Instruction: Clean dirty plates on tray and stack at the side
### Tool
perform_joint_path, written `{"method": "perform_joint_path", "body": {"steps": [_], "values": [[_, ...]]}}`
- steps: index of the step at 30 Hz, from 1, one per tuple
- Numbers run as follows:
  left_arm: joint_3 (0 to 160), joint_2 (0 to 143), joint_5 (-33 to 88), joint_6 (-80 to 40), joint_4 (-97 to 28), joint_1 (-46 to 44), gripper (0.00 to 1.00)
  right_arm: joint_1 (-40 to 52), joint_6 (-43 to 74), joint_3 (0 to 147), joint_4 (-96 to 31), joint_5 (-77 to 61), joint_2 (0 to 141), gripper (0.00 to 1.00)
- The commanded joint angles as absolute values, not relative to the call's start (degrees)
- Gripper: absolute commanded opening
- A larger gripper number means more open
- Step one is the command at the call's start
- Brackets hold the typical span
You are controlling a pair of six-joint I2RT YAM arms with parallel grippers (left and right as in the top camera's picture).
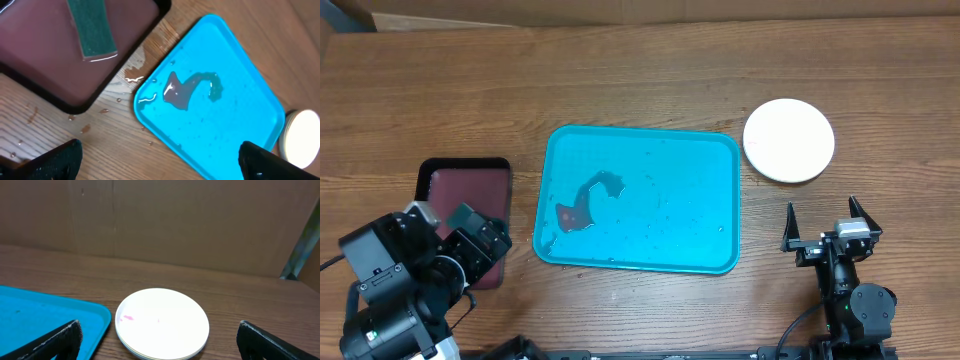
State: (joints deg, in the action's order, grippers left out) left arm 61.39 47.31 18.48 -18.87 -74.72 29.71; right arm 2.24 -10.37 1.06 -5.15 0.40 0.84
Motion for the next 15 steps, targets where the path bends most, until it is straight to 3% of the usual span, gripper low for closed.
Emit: {"method": "perform_joint_path", "body": {"steps": [1,7,15], "values": [[60.5,46.6,17.4,-12.1,-73.3,24.2,1.00,1.8,-10.6,0.5,-4.8,0.4,0.2,1.00],[52.2,41.5,17.4,-7.2,-57.5,12.0,1.00,1.8,-10.6,0.5,-4.8,0.4,0.2,1.00],[32.2,32.4,16.0,-7.2,-32.5,4.3,1.00,1.8,-10.6,0.5,-4.8,0.4,0.2,1.00]]}}
